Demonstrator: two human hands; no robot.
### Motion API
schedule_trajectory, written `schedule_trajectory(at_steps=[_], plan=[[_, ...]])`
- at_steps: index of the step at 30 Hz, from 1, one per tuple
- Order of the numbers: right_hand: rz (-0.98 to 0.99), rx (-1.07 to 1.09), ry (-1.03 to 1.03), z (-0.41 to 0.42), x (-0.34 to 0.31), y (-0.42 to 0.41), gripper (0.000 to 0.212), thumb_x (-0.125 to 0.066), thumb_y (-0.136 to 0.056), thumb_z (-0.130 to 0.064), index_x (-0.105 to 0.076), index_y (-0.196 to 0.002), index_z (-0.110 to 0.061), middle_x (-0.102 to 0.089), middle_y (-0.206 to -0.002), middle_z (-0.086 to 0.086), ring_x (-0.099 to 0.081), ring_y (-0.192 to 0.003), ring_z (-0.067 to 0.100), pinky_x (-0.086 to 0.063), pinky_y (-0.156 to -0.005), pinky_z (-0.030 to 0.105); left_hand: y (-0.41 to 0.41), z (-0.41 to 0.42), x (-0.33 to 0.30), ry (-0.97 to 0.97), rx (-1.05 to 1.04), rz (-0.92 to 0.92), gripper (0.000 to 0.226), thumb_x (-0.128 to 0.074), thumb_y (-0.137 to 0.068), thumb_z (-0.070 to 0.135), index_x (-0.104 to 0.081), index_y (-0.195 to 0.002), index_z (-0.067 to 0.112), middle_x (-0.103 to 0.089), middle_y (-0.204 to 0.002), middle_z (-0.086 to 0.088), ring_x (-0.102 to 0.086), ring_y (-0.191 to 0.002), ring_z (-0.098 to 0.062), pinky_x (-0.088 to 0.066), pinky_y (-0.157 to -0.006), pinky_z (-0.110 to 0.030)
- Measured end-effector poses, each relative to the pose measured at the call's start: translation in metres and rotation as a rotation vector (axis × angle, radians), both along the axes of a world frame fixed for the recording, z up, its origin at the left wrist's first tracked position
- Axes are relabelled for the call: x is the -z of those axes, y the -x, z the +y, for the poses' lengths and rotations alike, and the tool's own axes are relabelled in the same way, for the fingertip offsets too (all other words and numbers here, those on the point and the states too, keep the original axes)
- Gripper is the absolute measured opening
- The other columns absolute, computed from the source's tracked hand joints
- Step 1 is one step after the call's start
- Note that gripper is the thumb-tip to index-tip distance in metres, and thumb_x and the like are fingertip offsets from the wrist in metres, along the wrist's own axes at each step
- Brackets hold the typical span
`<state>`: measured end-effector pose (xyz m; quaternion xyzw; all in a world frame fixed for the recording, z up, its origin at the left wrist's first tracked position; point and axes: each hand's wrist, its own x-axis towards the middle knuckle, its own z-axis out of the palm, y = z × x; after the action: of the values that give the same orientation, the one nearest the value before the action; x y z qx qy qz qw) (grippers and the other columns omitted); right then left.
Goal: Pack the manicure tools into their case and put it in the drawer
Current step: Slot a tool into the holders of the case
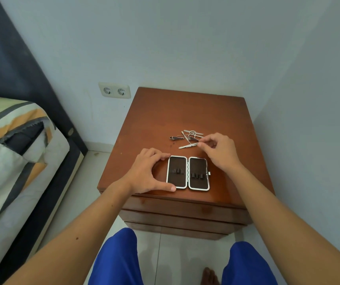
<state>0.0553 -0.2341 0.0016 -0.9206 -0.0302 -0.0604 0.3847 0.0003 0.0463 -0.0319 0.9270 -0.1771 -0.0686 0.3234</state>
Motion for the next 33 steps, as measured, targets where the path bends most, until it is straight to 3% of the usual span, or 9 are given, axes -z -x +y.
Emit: schedule_trajectory(at_steps=[6, 10, 16, 22, 26, 29, 31, 33], plan=[[-0.023, -0.073, 0.129, 0.017, 0.005, -0.041, 0.015, -0.081, -0.088, -0.024, -0.081, -0.103, -0.024, -0.067, -0.102, -0.004, -0.061, -0.085, 0.014, -0.053, -0.086, 0.036, -0.002, -0.001, 0.001, 0.003, -0.006, -0.063, 0.111, -0.08, -0.056, 0.089, -0.051, -0.15, 0.037, -0.049, -0.131, 0.021, -0.037, -0.123, -0.002, -0.038, -0.11, -0.029], [0.001, -0.113, 0.197, 0.019, 0.009, -0.049, 0.021, -0.08, -0.09, -0.024, -0.081, -0.111, -0.021, -0.066, -0.098, -0.006, -0.058, -0.086, 0.012, -0.051, -0.088, 0.033, -0.003, -0.002, 0.001, -0.055, 0.001, -0.054, 0.114, -0.074, -0.057, 0.094, -0.046, -0.153, 0.041, -0.046, -0.136, 0.02, -0.036, -0.125, -0.005, -0.04, -0.111, -0.033], [-0.003, -0.148, 0.24, 0.021, 0.009, -0.051, 0.015, -0.076, -0.094, -0.023, -0.081, -0.108, -0.02, -0.065, -0.099, -0.006, -0.057, -0.09, 0.013, -0.05, -0.091, 0.034, -0.001, -0.004, 0.0, -0.08, -0.001, -0.084, 0.116, -0.072, -0.056, 0.095, -0.045, -0.154, 0.04, -0.045, -0.136, 0.018, -0.036, -0.125, -0.007, -0.039, -0.113, -0.035], [-0.049, -0.059, -0.073, 0.016, -0.009, -0.029, 0.014, -0.077, -0.092, -0.019, -0.075, -0.106, -0.023, -0.073, -0.093, -0.006, -0.068, -0.083, 0.013, -0.058, -0.083, 0.027, -0.001, -0.004, -0.001, -0.065, -0.006, -0.073, 0.114, -0.074, -0.056, 0.094, -0.046, -0.153, 0.041, -0.046, -0.137, 0.019, -0.035, -0.125, -0.006, -0.039, -0.111, -0.033], [0.106, -0.214, -0.281, 0.007, -0.01, 0.006, 0.029, -0.074, -0.094, -0.006, -0.071, -0.122, -0.015, -0.071, -0.092, 0.008, -0.071, -0.071, 0.012, -0.061, -0.077, 0.027, -0.001, -0.004, -0.001, -0.07, -0.015, -0.073, 0.114, -0.073, -0.056, 0.095, -0.047, -0.152, 0.04, -0.047, -0.138, 0.018, -0.036, -0.125, -0.005, -0.04, -0.11, -0.033], [0.215, -0.256, -0.282, 0.007, 0.0, 0.025, 0.024, -0.076, -0.092, -0.003, -0.073, -0.115, -0.01, -0.076, -0.091, 0.016, -0.072, -0.067, 0.014, -0.061, -0.078, 0.035, 0.001, -0.005, -0.002, -0.08, -0.015, -0.098, 0.113, -0.075, -0.056, 0.093, -0.049, -0.151, 0.038, -0.049, -0.135, 0.017, -0.037, -0.124, -0.007, -0.039, -0.11, -0.034], [0.259, -0.247, -0.238, 0.008, 0.003, 0.032, 0.021, -0.077, -0.091, -0.006, -0.074, -0.111, -0.014, -0.079, -0.091, 0.013, -0.075, -0.07, 0.018, -0.061, -0.081, 0.04, 0.002, -0.006, -0.002, -0.089, -0.018, -0.102, 0.114, -0.073, -0.056, 0.094, -0.048, -0.151, 0.038, -0.049, -0.135, 0.016, -0.037, -0.125, -0.008, -0.039, -0.11, -0.035], [0.256, -0.238, -0.202, 0.007, 0.004, 0.035, 0.02, -0.08, -0.09, -0.01, -0.076, -0.107, -0.02, -0.079, -0.092, 0.007, -0.076, -0.077, 0.018, -0.061, -0.082, 0.036, 0.002, -0.006, -0.002, -0.095, -0.021, -0.103, 0.114, -0.072, -0.055, 0.095, -0.048, -0.151, 0.038, -0.049, -0.135, 0.016, -0.037, -0.125, -0.008, -0.039, -0.11, -0.036]])
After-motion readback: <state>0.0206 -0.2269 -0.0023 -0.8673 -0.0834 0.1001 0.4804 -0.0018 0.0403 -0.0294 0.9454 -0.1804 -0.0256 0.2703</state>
